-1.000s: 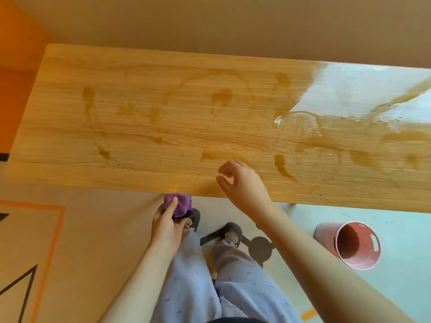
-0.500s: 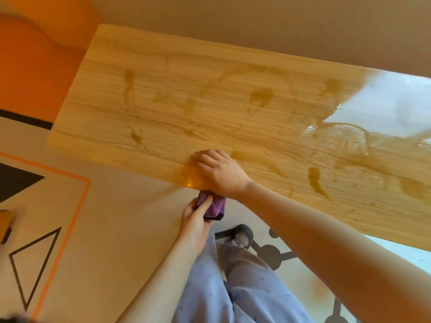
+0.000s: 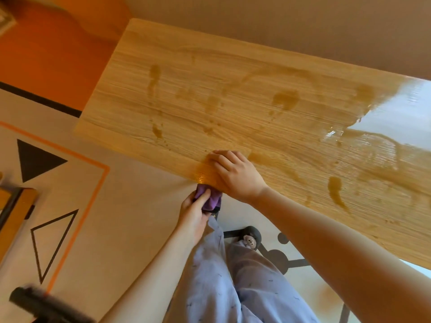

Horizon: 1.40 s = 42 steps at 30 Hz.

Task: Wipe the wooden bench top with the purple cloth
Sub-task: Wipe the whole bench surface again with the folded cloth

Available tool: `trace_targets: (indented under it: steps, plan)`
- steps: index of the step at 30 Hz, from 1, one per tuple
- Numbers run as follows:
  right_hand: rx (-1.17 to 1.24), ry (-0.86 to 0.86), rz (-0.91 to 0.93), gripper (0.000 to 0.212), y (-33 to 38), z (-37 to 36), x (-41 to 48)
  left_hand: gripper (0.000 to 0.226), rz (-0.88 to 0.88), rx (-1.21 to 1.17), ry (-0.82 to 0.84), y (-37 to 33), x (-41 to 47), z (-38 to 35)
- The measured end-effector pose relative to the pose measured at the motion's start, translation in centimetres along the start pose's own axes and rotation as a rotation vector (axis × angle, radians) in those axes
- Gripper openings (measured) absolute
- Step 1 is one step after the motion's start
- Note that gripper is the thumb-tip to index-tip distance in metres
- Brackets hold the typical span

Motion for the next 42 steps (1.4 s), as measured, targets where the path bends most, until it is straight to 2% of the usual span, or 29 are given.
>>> trace_targets:
  steps: [4, 9, 15, 17, 19, 22, 25, 29, 33, 36, 42]
  plan:
    - [-0.031, 0.022, -0.002, 0.029, 0.1, -0.1, 0.1, 0.026, -0.026, 0.082, 0.005, -1.8, 0.7, 1.0]
    - [-0.065, 0.024, 0.0, 0.032, 0.2, 0.1, 0.0, 0.007, -0.093, 0.045, -0.166, -6.8, 3.4, 5.3]
    - [-0.061, 0.074, -0.031, 0.029, 0.2, 0.3, 0.0, 0.015, -0.184, -0.032, -0.281, -10.8, 5.6, 9.3]
    - [-0.047, 0.088, -0.044, 0.029, 0.1, 0.3, 0.1, 0.014, -0.172, -0.031, -0.269, -10.2, 4.9, 8.5]
    - [-0.051, 0.114, -0.055, 0.028, 0.0, 0.4, 0.2, 0.015, -0.143, -0.01, -0.188, -8.7, 3.6, 6.6]
    - [-0.065, 0.12, -0.082, 0.026, 0.3, 0.7, 1.0, 0.006, -0.018, 0.031, -0.068, -5.8, 2.1, 4.1]
    - [-0.026, 0.039, -0.164, 0.027, 1.1, 1.7, 3.0, 0.016, 0.039, 0.046, -0.006, -4.8, 1.9, 3.5]
    - [0.039, -0.009, -0.237, 0.031, 2.7, 0.8, 7.6, 0.012, 0.028, -0.018, -0.076, -8.0, 3.2, 6.4]
    - [0.052, 0.088, -0.299, 0.044, 3.3, -1.2, 12.7, 0.005, -0.112, 0.028, -0.182, -14.5, 6.0, 11.5]
    - [0.051, 0.129, -0.336, 0.048, 3.6, -2.4, 14.9, 0.012, -0.166, 0.07, -0.2, -17.7, 7.8, 14.2]
    - [-0.005, 0.111, -0.343, 0.046, 4.2, -3.5, 15.0, 0.017, -0.083, 0.004, -0.191, -15.9, 8.2, 14.6]
Point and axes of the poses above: each hand's wrist, its own x-axis towards the middle knuckle, its own z-axis out of the back of the hand, y = z × x, the point moved 3 cm from there along x, towards the middle knuckle
